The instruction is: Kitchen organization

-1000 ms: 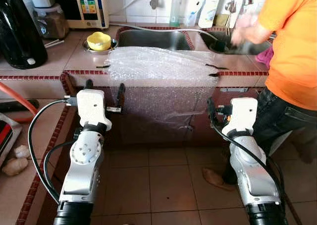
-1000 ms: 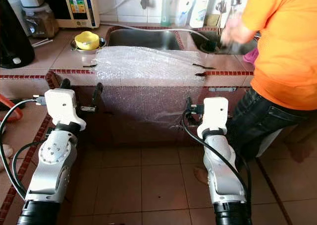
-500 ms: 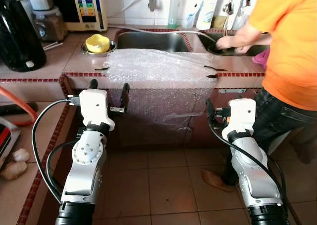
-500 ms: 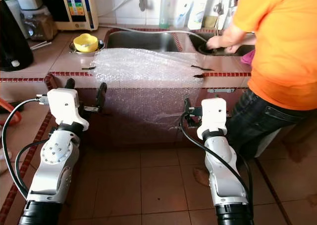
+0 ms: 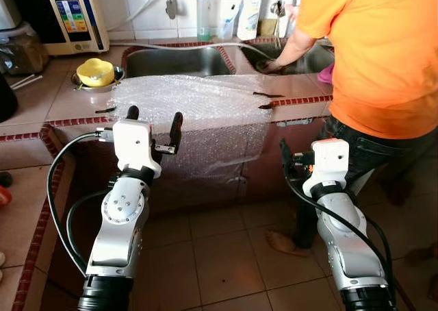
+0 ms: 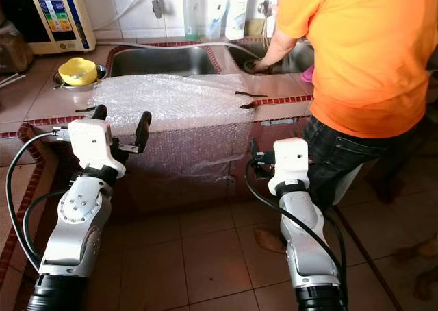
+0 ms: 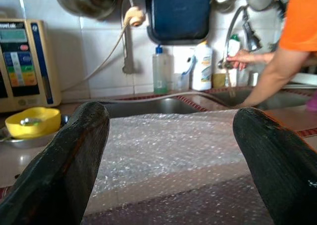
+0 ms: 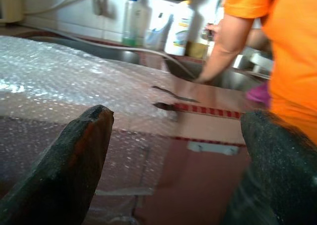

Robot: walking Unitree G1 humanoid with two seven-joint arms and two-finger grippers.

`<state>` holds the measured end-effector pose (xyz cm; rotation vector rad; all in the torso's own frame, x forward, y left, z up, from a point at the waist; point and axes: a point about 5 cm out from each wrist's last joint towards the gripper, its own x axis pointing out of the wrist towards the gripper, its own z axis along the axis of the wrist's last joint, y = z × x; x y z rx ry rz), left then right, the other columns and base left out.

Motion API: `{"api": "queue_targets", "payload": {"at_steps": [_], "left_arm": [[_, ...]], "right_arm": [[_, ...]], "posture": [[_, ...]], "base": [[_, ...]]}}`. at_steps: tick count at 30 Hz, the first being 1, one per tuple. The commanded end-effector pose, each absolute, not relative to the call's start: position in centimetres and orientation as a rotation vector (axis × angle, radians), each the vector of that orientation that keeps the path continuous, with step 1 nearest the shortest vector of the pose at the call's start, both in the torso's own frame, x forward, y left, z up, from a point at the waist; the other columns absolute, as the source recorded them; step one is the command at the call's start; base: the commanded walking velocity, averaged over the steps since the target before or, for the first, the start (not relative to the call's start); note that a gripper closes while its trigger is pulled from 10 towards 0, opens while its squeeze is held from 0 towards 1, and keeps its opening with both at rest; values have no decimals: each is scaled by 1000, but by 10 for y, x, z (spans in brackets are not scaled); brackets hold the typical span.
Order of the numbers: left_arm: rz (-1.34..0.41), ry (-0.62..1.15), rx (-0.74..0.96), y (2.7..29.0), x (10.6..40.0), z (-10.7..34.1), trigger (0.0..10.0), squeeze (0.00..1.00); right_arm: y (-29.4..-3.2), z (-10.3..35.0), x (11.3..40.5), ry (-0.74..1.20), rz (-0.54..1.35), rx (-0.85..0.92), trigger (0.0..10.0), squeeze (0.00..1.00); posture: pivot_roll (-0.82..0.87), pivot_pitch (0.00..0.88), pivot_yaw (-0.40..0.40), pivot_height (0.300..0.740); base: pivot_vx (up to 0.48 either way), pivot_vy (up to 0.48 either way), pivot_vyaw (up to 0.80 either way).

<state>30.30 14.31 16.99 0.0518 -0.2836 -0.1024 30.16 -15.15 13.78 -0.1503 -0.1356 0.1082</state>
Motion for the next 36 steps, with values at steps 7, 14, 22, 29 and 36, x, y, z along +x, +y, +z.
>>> {"api": "queue_targets", "payload": {"at_steps": [7, 14, 22, 29, 36], "left_arm": [[-50, -278, 58, 146, 302, 171, 10000, 0], [-61, -274, 61, 145, 302, 170, 10000, 0], [-97, -275, 59, 142, 303, 171, 10000, 0], [-117, -279, 50, 140, 303, 171, 10000, 0], [-128, -280, 51, 139, 303, 171, 10000, 0]], "right_arm": [[-150, 146, 300, -187, 138, -167, 10000, 0], [-147, 144, 298, -180, 145, -157, 10000, 0], [-150, 143, 299, -176, 127, -125, 10000, 0], [-151, 143, 300, -174, 121, -135, 10000, 0], [-149, 143, 301, -177, 140, -138, 10000, 0]], "posture": [[46, 0, -6, 740], [43, 0, 0, 740], [42, 0, 4, 740], [44, 0, 0, 740], [47, 0, 0, 740]], "base": [[0, 0, 88], [0, 0, 800], [0, 0, 300], [198, 0, 0], [359, 0, 0]]}}
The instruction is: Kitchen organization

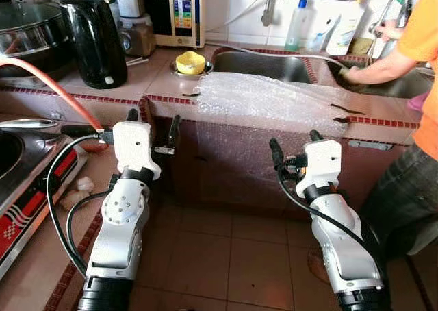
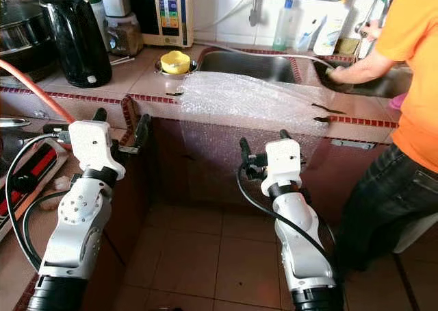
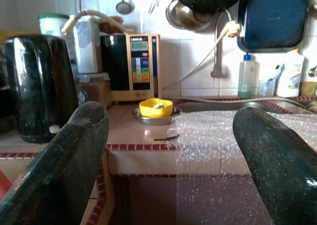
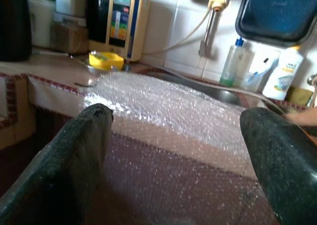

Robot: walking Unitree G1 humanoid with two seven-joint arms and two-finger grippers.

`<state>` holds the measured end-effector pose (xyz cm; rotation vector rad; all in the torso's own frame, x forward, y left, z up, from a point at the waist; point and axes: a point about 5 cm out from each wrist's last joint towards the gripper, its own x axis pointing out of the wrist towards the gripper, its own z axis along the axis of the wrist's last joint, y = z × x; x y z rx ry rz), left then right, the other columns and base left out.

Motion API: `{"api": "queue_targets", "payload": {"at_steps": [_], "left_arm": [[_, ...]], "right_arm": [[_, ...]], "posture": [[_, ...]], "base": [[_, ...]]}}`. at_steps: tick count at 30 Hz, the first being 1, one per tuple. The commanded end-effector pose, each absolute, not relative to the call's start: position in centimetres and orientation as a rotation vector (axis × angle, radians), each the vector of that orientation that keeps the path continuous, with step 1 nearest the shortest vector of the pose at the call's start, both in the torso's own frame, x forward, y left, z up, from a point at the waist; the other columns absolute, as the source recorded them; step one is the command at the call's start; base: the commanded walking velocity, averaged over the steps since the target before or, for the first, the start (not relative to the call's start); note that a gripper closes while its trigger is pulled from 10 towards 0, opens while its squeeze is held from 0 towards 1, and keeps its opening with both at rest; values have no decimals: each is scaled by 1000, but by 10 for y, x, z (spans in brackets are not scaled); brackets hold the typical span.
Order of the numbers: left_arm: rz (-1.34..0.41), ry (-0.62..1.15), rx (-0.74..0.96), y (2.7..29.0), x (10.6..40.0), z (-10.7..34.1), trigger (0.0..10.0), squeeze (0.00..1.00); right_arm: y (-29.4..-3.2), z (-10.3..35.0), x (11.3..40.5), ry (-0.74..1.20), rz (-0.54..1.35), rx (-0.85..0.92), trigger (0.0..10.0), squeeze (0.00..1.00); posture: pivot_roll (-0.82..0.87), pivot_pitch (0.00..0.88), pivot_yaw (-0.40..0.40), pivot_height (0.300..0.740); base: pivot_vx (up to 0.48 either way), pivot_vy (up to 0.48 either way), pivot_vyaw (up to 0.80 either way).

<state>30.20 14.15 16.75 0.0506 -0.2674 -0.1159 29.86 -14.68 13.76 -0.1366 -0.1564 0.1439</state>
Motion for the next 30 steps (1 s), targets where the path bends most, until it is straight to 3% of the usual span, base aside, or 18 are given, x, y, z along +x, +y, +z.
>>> {"api": "queue_targets", "payload": {"at_steps": [1, 19, 30], "left_arm": [[-131, -281, 51, 139, 303, 171, 10000, 0], [-139, -267, 46, 137, 302, 169, 10000, 0], [-98, -250, 29, 138, 302, 166, 10000, 0]], "right_arm": [[-148, 143, 301, -177, 142, -138, 10000, 0], [-147, 142, 301, -178, 132, -146, 10000, 0], [-146, 141, 301, -177, 135, -140, 10000, 0]], "posture": [[47, 0, 0, 740], [52, 0, 2, 740], [56, 0, -3, 740]], "base": [[409, 0, 0], [430, 0, 0], [0, 0, 0]]}}
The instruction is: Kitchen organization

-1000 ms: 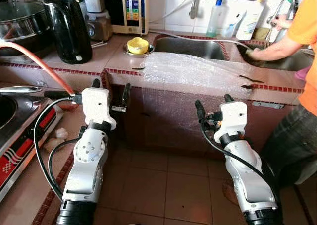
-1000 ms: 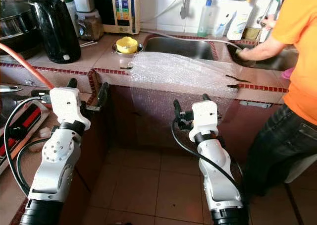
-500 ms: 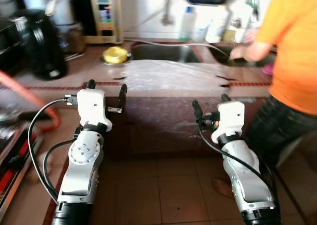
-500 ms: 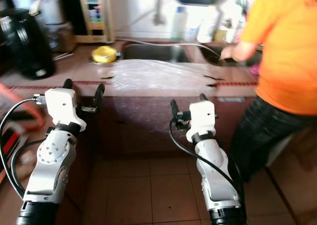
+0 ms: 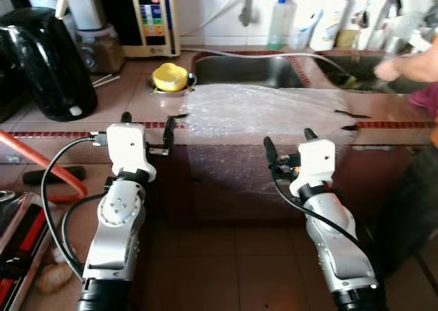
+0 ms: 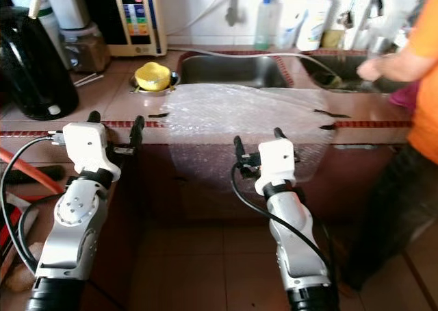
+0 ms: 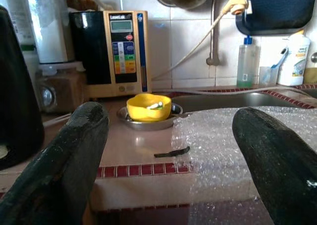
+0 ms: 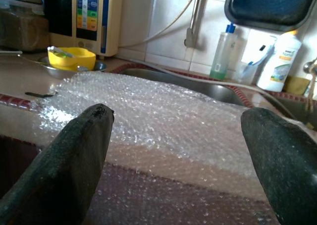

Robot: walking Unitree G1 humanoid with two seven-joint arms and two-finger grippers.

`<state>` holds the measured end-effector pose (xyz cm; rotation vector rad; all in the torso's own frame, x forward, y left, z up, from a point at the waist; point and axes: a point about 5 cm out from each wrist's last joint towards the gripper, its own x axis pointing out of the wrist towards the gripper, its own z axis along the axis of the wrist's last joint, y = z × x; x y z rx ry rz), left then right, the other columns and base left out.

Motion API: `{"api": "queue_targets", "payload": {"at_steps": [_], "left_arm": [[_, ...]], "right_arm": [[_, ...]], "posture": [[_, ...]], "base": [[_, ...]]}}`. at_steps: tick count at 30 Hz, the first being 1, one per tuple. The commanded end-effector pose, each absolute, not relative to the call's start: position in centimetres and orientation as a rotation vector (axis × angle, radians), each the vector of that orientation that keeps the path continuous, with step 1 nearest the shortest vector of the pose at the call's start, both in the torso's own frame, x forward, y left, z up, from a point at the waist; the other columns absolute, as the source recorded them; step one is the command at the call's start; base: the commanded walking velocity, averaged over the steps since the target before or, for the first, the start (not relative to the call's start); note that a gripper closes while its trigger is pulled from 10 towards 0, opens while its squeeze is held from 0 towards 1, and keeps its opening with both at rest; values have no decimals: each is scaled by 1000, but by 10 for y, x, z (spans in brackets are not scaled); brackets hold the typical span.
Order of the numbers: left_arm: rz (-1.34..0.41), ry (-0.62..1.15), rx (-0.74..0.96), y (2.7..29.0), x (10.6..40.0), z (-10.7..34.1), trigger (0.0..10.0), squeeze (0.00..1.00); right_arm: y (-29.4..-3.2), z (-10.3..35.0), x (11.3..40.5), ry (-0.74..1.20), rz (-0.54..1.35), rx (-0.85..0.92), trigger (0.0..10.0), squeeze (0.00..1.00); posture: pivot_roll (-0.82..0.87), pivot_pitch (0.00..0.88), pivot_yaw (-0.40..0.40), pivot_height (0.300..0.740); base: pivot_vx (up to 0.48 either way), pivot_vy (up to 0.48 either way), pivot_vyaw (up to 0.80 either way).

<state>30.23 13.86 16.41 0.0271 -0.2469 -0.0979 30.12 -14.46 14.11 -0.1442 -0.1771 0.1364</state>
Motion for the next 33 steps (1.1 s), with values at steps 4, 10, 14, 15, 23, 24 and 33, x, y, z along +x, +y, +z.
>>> {"api": "queue_targets", "payload": {"at_steps": [4, 10, 14, 15, 23, 24, 33], "left_arm": [[-95, -244, 19, 138, 303, 166, 10000, 0], [-100, -240, 16, 137, 303, 165, 10000, 0], [-95, -231, 3, 137, 304, 164, 10000, 0], [-94, -232, 4, 137, 304, 165, 10000, 0], [-93, -229, 3, 137, 304, 164, 10000, 0], [-94, -229, 3, 137, 303, 164, 10000, 0], [-92, -225, 5, 138, 303, 164, 10000, 0]], "right_arm": [[-146, 141, 301, -178, 137, -145, 10000, 0], [-147, 141, 301, -176, 136, -146, 10000, 0], [-148, 142, 301, -175, 134, -149, 10000, 0], [-148, 142, 301, -175, 133, -149, 10000, 0], [-147, 141, 300, -174, 136, -149, 10000, 0], [-147, 141, 300, -173, 136, -149, 10000, 0], [-148, 140, 299, -168, 138, -152, 10000, 0]], "posture": [[54, 0, -4, 740], [51, 0, -6, 740], [49, 0, -7, 740], [49, 0, -7, 740], [47, 0, -6, 740], [47, 0, -6, 740], [49, 0, -8, 740]], "base": [[0, 0, 0], [0, -146, 0], [0, -291, 0], [0, -300, 0], [0, -459, 0], [0, -480, 0], [0, -270, 0]]}}
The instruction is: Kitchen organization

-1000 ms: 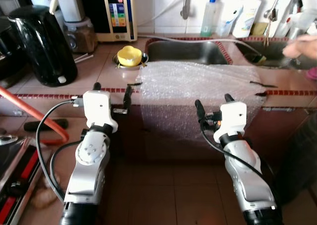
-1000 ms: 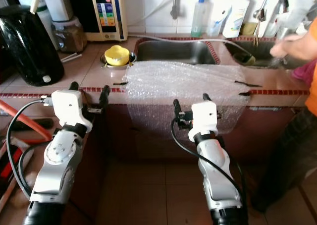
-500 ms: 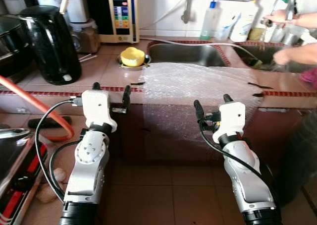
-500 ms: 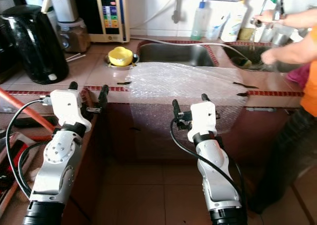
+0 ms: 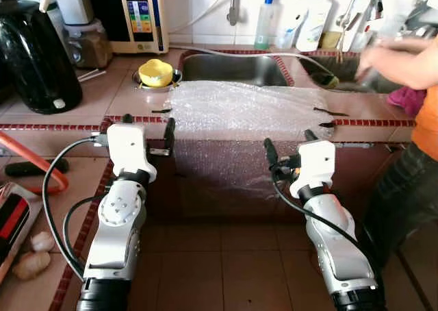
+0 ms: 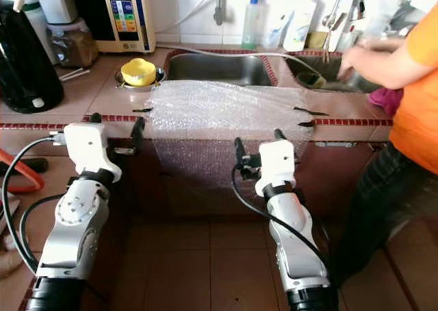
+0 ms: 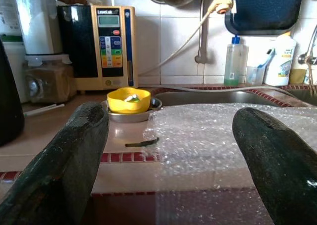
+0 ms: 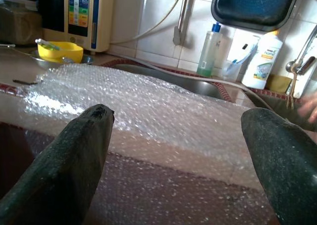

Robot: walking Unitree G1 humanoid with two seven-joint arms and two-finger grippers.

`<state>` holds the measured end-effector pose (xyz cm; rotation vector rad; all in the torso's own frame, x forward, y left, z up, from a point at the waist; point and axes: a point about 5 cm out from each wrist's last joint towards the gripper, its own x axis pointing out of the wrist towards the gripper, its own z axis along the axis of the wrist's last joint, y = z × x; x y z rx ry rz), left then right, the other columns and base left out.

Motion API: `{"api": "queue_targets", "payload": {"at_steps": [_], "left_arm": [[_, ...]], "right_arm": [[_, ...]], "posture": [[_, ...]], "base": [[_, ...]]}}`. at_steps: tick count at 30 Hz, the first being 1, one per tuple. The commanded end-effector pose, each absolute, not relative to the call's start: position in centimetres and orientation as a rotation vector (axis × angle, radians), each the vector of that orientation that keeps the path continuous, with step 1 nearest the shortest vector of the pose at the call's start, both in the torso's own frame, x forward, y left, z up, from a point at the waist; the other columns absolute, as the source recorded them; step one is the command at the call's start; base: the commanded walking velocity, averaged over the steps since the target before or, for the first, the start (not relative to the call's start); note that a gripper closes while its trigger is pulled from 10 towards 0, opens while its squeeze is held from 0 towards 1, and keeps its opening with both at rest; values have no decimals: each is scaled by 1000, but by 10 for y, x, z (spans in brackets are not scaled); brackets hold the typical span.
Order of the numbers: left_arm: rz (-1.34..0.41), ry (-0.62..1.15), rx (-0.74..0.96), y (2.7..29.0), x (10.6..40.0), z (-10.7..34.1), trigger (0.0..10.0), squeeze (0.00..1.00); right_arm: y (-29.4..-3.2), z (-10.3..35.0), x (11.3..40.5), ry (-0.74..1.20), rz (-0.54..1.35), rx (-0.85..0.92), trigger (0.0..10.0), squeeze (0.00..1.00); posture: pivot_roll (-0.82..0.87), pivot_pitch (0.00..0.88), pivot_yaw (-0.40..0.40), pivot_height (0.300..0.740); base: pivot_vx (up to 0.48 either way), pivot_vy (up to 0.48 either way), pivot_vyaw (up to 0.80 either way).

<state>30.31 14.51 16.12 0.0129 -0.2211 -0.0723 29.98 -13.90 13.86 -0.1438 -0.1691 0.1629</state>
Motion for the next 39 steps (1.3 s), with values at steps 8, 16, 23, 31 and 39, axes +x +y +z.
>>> {"api": "queue_targets", "payload": {"at_steps": [8, 16, 23, 31, 39], "left_arm": [[-62, -217, 6, 143, 305, 162, 10000, 0], [-62, -191, 41, 145, 305, 158, 10000, 0], [-51, -205, 61, 150, 303, 159, 10000, 0], [-38, -239, 80, 153, 299, 162, 10000, 0], [-90, -258, 38, 147, 297, 165, 10000, 0]], "right_arm": [[-146, 139, 300, -167, 143, -147, 10000, 0], [-146, 142, 301, -183, 139, -147, 10000, 0], [-156, 161, 301, -267, 65, -149, 10000, 0], [-168, 161, 299, -259, 23, -187, 10000, 0], [-161, 161, 300, -256, 49, -194, 10000, 0]], "posture": [[54, 0, -5, 740], [59, 0, -6, 740], [60, 0, -4, 740], [56, 0, -9, 740], [58, 0, -14, 740]], "base": [[0, 0, 0], [0, 0, 0], [0, 0, 0], [0, 0, 0], [106, 0, 0]]}}
